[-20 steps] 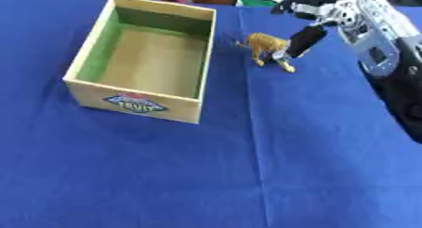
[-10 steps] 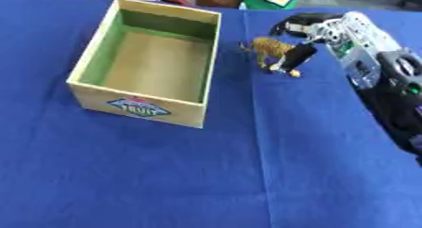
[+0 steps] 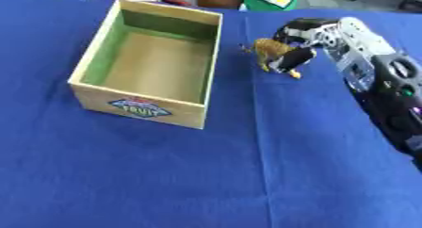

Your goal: Pick up objects on the table and place them in the box.

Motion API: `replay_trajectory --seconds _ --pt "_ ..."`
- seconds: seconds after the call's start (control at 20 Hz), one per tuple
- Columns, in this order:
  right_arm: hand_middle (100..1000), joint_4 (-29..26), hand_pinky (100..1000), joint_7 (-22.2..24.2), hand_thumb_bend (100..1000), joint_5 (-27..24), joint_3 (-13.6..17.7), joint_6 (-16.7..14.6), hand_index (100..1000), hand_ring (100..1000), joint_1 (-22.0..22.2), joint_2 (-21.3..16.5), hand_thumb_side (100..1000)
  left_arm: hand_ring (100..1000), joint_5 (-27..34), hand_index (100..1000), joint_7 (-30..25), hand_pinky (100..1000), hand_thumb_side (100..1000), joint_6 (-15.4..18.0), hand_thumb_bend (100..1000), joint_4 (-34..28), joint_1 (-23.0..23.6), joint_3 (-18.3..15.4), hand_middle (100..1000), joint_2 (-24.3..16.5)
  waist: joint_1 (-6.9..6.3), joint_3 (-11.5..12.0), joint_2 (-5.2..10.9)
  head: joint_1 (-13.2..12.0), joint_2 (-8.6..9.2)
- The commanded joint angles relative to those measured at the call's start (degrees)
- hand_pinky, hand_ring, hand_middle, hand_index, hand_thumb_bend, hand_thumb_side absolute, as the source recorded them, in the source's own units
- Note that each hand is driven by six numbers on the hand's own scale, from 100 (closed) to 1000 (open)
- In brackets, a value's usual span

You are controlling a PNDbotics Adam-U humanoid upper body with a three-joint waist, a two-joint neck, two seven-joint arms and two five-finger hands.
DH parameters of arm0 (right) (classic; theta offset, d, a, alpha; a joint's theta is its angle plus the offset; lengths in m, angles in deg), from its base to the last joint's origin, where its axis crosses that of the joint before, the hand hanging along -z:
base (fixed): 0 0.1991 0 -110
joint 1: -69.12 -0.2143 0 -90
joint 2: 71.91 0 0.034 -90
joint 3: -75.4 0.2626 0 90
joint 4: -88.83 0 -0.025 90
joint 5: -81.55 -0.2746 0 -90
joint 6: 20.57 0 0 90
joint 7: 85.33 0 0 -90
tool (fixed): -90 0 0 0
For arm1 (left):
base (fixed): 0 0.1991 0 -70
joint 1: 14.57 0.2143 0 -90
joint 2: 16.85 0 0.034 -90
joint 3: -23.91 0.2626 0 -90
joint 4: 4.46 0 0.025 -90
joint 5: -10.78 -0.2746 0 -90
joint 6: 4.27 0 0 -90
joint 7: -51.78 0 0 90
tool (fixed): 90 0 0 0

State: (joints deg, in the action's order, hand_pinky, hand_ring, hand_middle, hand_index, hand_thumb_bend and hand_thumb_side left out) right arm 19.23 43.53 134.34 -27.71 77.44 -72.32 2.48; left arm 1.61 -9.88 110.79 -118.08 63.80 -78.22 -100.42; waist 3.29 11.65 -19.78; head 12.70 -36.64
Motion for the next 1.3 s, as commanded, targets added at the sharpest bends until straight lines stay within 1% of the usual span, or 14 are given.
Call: replay_trajectory --seconds 0.05,0.25,0.4,0.55,0.6,0.85,1.05,1.25,1.3 --pt "682 -0.23 792 -2.06 100 0.06 0.15 -0.11 771 799 -1.00 -1.14 517 603 0.05 774 -0.19 580 733 -0.10 100 -0.97 -0.44 -0.13 572 -0.43 -0.17 0.02 1.10 -0.01 0.59" --pt "669 -0.67 782 -3.61 100 -0.90 0.02 -0.51 759 786 -0.81 -1.32 494 603 0.08 774 -0.12 580 732 -0.15 100 -0.97 -0.53 -0.16 571 -0.44 -0.10 0.01 1.07 -0.04 0.50" --pt "651 -1.32 770 -4.76 100 -1.08 -0.14 -0.65 742 778 -0.66 -1.60 498 603 0.07 774 -0.09 580 730 -0.15 100 -0.97 -0.55 -0.16 571 -0.44 -0.03 0.03 1.06 -0.02 0.46" --pt "596 -1.60 744 -6.21 100 -0.91 -0.13 -0.30 698 750 -0.61 -1.69 515 603 0.08 774 -0.08 580 728 -0.16 100 -0.97 -0.62 -0.16 571 -0.46 0.00 0.15 1.11 -0.07 0.50" --pt "593 -1.68 743 -6.98 100 -0.95 -0.08 -0.01 696 748 -0.57 -1.68 516 603 0.08 774 -0.06 580 728 -0.14 100 -0.97 -0.63 -0.16 571 -0.48 -0.01 0.21 1.14 -0.06 0.49" --pt "505 -2.72 732 -10.47 100 -1.78 -0.12 1.60 616 706 -0.52 -1.93 532 603 0.16 775 0.06 581 725 -0.17 100 -0.97 -0.68 -0.20 571 -0.57 0.05 0.30 1.36 -0.03 0.53" --pt "423 -3.69 694 -13.34 100 -2.07 -0.17 3.37 522 628 -0.67 -2.27 558 603 0.17 775 0.07 580 718 -0.23 100 -0.97 -0.77 -0.21 570 -0.62 0.22 0.24 1.48 0.05 0.72" --pt "421 -4.52 683 -15.21 100 -2.99 -0.11 4.50 462 612 -0.71 -2.43 576 603 0.19 776 0.23 580 713 -0.23 100 -0.97 -0.78 -0.30 569 -0.68 0.28 0.33 1.63 0.03 0.82" --pt "425 -5.12 681 -15.57 100 -3.25 -0.08 4.60 453 611 -0.80 -2.57 556 602 0.19 776 0.28 579 711 -0.22 100 -0.97 -0.76 -0.32 569 -0.69 0.31 0.33 1.68 0.03 0.82"
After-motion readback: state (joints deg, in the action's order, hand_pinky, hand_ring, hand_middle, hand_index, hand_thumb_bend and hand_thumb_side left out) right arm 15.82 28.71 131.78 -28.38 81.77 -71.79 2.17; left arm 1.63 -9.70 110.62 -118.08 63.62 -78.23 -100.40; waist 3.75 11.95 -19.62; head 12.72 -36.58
